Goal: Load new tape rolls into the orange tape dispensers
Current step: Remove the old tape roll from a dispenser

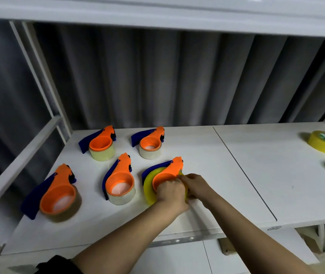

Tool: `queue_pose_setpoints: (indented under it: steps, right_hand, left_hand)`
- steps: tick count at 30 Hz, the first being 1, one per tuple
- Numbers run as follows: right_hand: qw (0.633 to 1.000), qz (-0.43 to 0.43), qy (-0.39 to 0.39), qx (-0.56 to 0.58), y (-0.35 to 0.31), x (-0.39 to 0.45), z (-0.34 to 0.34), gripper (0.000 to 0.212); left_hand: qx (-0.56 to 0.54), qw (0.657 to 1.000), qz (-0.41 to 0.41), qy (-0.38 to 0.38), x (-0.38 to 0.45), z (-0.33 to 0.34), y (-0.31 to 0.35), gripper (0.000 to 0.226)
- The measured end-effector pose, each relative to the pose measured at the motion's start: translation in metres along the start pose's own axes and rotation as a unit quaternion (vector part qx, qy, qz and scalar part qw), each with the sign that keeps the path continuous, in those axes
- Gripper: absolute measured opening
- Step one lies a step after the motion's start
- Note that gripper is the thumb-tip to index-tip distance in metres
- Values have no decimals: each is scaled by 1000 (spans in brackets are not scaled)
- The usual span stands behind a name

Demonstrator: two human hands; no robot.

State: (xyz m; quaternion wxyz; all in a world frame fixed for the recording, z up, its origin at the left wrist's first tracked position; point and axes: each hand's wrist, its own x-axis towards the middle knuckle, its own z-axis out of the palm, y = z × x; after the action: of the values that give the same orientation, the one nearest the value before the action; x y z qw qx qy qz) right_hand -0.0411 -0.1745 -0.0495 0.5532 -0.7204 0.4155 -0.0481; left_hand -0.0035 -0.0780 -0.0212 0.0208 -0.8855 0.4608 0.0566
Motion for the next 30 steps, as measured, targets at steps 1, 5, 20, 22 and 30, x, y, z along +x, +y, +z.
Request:
queue_pose_setpoints:
  steps: [1,5,20,22,30]
  right_hand:
    - [1000,-1,-1,-5,1,2,0,27]
    - [1000,2,-12,-25,4,5,-2,28]
    - [956,-163,159,-184,-25,-4,4,23]
    - [941,-215,154,-210,-42,-7,19,16]
    - [841,-325,102,-419,-77,-11,81,27]
  left_hand:
    - [1,1000,-1,-3,1,1,0,41]
    - [5,1000,-6,-15,5,6,2,38]
    - [-57,977,59,199,-20,-10,-87,35]
    - [-48,978,27,201,-22,-11,-111,30]
    - [62,988,-6,139,-33,-1,-163,42]
